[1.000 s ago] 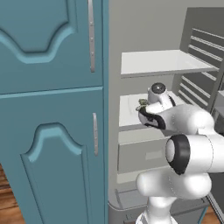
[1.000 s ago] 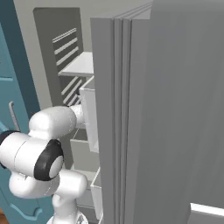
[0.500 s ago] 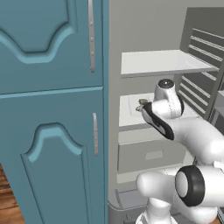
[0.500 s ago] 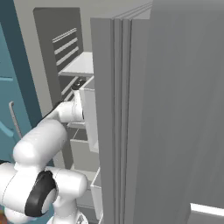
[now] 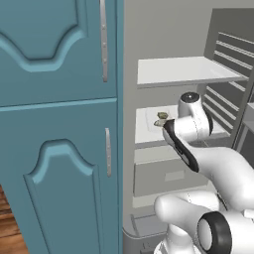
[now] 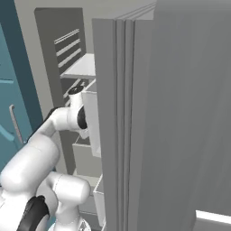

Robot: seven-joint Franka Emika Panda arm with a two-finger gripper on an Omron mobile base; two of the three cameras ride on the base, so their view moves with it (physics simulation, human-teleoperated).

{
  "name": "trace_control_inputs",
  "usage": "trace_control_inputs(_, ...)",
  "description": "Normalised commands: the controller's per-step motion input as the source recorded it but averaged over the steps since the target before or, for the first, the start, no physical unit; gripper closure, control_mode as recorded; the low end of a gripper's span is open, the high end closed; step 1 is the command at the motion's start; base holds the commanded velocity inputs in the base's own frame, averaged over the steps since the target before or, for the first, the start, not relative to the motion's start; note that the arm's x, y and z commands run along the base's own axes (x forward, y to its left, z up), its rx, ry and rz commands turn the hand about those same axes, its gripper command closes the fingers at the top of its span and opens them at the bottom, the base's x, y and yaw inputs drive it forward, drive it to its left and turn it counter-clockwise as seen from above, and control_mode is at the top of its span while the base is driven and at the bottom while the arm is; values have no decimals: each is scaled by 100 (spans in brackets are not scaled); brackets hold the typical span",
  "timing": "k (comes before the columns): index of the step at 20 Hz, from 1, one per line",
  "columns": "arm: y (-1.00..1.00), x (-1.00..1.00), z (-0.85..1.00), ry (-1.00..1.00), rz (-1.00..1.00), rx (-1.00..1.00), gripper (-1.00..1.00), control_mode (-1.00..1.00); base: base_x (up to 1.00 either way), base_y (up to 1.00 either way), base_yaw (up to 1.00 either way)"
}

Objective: Place two dumplings into each of the tupperware containers and then place the containers in the fridge.

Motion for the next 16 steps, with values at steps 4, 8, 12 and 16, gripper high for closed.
trace_control_inputs(4,0,-32,52,3,-61,33,-100,-100,0,0,0)
trace_control_inputs(8,1,-68,40,1,-57,35,-100,-100,0,0,0)
trace_control_inputs(12,8,-89,26,0,-56,23,-100,-100,0,0,0)
trace_control_inputs(16,32,-64,48,0,-39,3,-100,-100,0,0,0)
